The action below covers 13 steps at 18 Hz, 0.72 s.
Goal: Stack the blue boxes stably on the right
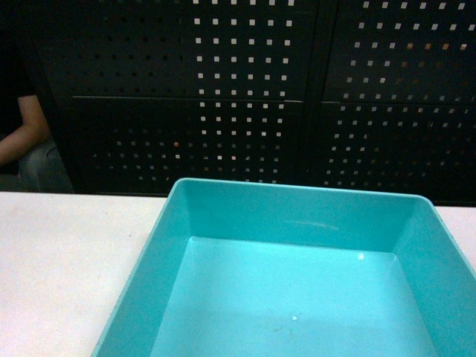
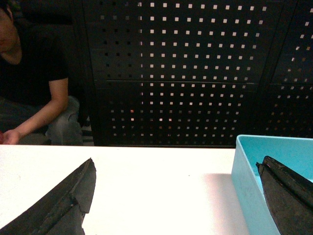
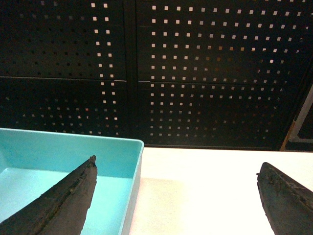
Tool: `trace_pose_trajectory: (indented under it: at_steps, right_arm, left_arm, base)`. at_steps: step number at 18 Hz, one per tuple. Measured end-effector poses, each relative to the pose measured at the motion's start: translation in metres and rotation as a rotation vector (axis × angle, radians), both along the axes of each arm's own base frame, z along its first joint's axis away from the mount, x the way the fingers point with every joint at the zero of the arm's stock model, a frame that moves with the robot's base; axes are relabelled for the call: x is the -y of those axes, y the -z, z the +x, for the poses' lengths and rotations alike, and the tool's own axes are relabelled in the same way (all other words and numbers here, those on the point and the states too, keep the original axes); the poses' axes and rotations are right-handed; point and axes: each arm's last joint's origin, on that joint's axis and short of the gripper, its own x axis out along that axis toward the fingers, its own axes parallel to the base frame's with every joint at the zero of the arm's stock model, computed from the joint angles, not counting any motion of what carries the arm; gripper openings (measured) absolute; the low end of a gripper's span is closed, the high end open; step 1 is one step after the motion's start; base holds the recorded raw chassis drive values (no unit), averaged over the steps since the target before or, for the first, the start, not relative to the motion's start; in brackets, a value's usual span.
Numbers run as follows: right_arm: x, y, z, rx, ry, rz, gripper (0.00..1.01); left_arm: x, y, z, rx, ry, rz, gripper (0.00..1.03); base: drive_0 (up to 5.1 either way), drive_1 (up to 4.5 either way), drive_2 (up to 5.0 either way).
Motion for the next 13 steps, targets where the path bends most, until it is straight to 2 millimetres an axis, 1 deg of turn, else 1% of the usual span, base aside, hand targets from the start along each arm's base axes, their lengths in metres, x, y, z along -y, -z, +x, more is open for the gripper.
trace_pose_trajectory:
  at_steps: [13]
  right_arm:
    - [0.0, 0.0, 0.0, 0.0, 0.0, 0.0, 0.98]
  left_arm:
    - [0.0, 0.0, 0.0, 0.0, 0.0, 0.0, 0.98]
  base:
    - [0.0, 0.0, 0.0]
